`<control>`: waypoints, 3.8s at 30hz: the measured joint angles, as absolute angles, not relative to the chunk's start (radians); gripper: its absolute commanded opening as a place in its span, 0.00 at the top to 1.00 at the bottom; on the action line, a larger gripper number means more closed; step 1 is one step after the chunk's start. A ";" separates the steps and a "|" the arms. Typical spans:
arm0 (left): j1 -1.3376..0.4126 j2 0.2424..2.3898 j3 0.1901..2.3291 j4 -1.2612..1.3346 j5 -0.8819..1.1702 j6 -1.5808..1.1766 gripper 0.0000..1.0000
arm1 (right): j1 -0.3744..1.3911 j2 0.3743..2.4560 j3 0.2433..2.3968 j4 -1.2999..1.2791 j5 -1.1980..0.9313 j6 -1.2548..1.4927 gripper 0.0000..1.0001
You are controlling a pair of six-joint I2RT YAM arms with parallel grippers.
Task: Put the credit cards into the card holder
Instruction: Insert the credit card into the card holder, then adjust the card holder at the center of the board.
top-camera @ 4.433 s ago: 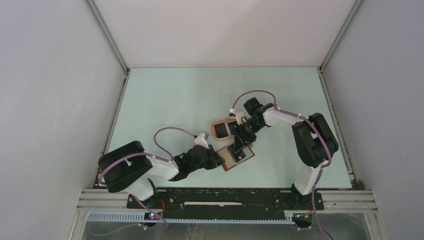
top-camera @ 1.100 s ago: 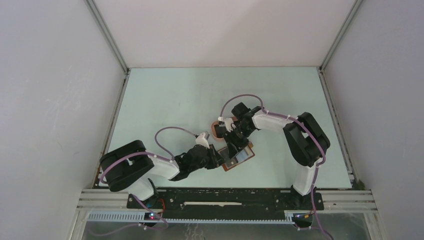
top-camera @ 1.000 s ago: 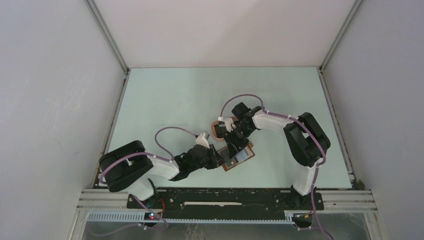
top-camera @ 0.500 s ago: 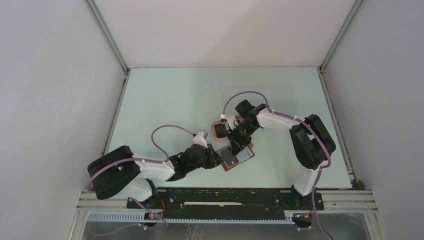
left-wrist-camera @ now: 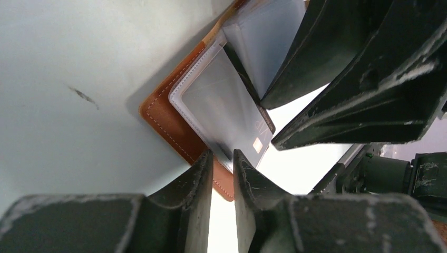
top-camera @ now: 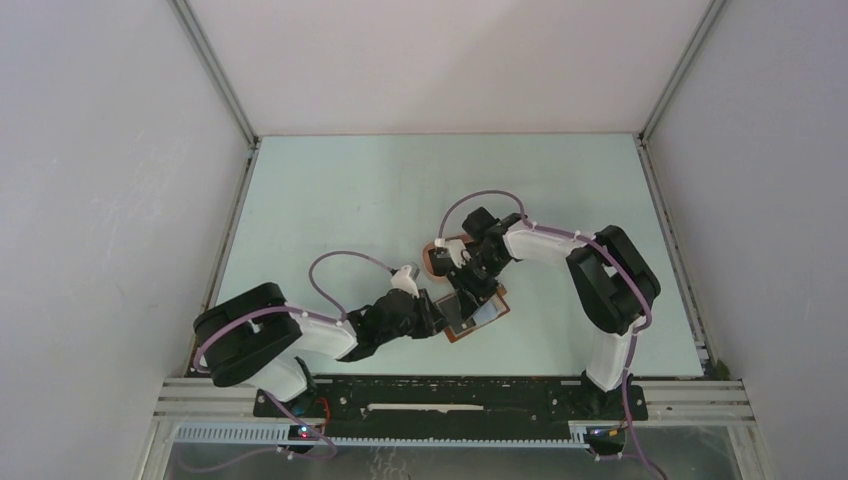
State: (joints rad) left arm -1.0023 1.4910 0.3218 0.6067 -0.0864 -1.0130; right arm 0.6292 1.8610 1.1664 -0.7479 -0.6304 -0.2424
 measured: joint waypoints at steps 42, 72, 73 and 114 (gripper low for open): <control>-1.004 1.639 0.545 0.533 0.011 -0.917 0.77 | 0.491 1.859 1.187 -0.806 -0.554 -0.286 0.79; -1.004 1.295 0.449 0.427 -0.070 -0.861 0.76 | 0.387 1.559 1.140 -0.799 -0.695 -0.444 0.62; -1.004 1.257 0.447 0.415 -0.085 -0.845 0.76 | 0.380 1.542 1.134 -0.796 -0.704 -0.449 0.62; -0.931 0.822 0.266 0.388 -0.357 -0.657 0.18 | 0.477 1.512 1.135 -0.828 -0.638 -0.519 0.34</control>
